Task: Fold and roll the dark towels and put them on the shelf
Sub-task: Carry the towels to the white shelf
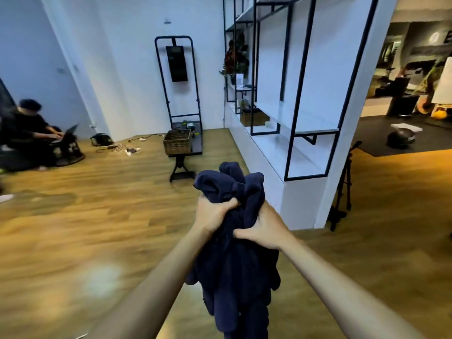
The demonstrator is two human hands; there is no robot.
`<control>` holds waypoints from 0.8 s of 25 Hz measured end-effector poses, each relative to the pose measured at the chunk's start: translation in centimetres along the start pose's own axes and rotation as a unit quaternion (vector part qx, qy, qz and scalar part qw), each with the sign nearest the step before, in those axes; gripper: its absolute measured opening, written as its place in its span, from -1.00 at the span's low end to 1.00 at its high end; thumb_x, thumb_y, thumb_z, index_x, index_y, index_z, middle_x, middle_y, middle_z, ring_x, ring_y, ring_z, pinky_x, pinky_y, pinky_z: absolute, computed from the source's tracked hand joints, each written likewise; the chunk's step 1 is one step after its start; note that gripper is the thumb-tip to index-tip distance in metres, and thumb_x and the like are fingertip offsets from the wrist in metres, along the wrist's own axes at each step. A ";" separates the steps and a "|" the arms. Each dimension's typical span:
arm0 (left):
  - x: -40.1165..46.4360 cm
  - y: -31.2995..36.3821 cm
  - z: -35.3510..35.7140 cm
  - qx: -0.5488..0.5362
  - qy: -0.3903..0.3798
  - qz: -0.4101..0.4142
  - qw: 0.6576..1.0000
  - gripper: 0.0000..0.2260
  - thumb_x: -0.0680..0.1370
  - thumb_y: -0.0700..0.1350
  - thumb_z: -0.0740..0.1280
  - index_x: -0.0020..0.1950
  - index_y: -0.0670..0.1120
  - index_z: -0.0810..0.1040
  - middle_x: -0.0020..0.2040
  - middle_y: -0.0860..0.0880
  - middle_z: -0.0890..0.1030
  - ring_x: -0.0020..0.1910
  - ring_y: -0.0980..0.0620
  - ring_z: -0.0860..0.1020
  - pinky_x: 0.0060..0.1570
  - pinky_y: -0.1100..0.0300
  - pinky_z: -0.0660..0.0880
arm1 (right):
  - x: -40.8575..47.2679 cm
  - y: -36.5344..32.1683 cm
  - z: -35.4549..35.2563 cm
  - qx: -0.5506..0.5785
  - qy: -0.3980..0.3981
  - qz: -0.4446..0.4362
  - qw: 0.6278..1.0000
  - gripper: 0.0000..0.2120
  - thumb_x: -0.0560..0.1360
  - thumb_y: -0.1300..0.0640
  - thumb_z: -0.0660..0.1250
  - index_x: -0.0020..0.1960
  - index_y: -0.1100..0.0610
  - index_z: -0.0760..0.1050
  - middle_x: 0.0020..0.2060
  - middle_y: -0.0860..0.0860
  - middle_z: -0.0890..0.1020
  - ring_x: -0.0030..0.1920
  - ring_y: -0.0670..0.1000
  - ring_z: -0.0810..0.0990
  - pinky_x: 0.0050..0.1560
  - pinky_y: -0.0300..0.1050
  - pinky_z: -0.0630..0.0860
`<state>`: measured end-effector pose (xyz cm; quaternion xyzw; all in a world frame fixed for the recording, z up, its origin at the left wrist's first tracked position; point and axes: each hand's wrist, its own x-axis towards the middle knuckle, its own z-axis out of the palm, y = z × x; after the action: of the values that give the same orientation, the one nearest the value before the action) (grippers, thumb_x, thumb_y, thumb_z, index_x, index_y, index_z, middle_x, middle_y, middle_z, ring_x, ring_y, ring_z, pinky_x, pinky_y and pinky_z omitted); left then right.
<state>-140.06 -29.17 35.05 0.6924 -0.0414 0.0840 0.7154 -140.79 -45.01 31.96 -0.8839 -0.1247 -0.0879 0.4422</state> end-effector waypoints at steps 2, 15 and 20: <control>4.7 -0.2 0.0 0.002 0.038 0.005 0.999 -0.81 0.41 -0.41 0.45 -0.01 -0.26 0.60 -0.15 -0.07 0.69 -0.17 0.11 0.66 -0.21 0.25 0.55 | 5.5 0.8 -0.2 0.010 -0.023 -0.021 0.999 -0.12 0.11 -0.18 0.52 0.37 -0.04 0.31 0.18 -0.14 0.50 0.14 -0.11 0.52 -0.01 -0.26 0.44; 35.0 -6.5 -0.9 0.021 0.093 0.019 0.995 -0.71 0.38 -0.34 0.50 0.08 -0.26 0.61 -0.02 -0.14 0.70 -0.01 -0.02 0.67 0.03 0.07 0.59 | 37.0 9.5 3.9 -0.007 -0.079 -0.062 0.995 -0.05 0.11 -0.28 0.50 0.41 -0.06 0.26 0.24 -0.10 0.50 0.19 -0.06 0.52 0.07 -0.15 0.51; 49.7 -7.8 2.1 0.041 0.031 0.042 0.998 -0.77 0.36 -0.36 0.50 -0.05 -0.14 0.61 -0.13 -0.02 0.69 -0.12 0.14 0.66 -0.14 0.29 0.57 | 49.4 13.8 2.1 0.024 -0.032 -0.048 0.998 -0.25 0.14 -0.16 0.52 0.27 -0.03 0.39 0.07 -0.13 0.54 0.04 -0.15 0.54 -0.09 -0.29 0.41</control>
<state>-89.72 -28.37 36.18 0.7161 -0.0447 0.1364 0.6830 -89.43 -44.27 33.38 -0.8683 -0.1833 -0.0780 0.4542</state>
